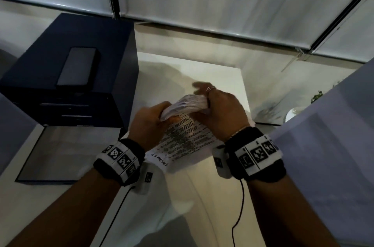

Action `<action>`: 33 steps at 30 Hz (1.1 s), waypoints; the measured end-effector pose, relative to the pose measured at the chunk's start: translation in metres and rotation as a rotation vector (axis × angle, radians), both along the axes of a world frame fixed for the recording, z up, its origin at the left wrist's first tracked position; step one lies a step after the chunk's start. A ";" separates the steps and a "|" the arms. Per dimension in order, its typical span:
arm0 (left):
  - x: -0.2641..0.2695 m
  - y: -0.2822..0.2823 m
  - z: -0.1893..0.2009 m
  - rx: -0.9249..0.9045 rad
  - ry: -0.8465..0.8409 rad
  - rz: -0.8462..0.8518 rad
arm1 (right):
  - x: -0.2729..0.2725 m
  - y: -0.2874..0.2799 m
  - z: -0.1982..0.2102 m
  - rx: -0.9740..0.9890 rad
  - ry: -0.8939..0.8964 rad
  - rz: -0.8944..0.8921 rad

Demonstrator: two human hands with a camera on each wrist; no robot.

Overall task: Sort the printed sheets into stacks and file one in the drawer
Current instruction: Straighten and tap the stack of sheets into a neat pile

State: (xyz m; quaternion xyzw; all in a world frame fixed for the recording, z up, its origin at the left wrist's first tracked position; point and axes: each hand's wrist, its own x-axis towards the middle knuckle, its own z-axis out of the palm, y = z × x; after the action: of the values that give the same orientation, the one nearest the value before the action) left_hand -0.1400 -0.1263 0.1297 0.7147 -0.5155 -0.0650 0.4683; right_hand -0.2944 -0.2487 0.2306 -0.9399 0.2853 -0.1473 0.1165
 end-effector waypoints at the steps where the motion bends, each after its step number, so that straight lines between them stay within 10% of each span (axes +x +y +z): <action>1: 0.000 0.000 0.002 0.006 -0.012 -0.013 | 0.001 -0.003 -0.001 0.043 0.027 0.015; 6: 0.008 0.005 0.000 -0.057 -0.128 0.206 | -0.011 -0.023 -0.016 0.184 -0.155 -0.020; 9: 0.023 0.024 -0.015 -0.104 0.207 0.547 | -0.034 -0.042 -0.018 0.434 -0.430 -0.119; 16: 0.009 0.027 -0.042 -0.293 0.550 0.454 | -0.069 -0.061 -0.052 0.730 -0.691 -0.194; 22: 0.016 0.027 -0.052 -0.006 0.807 0.228 | -0.081 -0.061 -0.072 0.803 -0.658 -0.210; 33: -0.004 0.036 -0.081 0.016 0.672 0.383 | -0.071 -0.002 -0.154 0.671 -0.527 -0.473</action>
State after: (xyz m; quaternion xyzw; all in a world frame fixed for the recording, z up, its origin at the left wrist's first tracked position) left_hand -0.1444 -0.0901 0.0486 0.7405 -0.1897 -0.2108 0.6093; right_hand -0.3651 -0.2507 0.0764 -0.6906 0.4836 -0.3023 0.4447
